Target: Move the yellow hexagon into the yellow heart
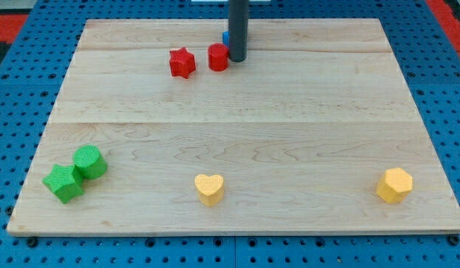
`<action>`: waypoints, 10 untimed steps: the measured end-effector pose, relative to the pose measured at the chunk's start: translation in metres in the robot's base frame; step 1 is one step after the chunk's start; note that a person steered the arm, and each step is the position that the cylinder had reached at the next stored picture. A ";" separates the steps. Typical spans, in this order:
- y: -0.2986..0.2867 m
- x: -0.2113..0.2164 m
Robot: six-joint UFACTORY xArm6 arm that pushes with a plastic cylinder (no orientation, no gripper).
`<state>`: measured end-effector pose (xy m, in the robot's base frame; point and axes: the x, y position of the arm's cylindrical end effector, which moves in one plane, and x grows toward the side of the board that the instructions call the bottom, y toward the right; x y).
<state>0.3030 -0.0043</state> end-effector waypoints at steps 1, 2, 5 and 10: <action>-0.023 0.005; -0.024 0.015; 0.153 0.093; 0.229 0.239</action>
<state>0.5420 0.2245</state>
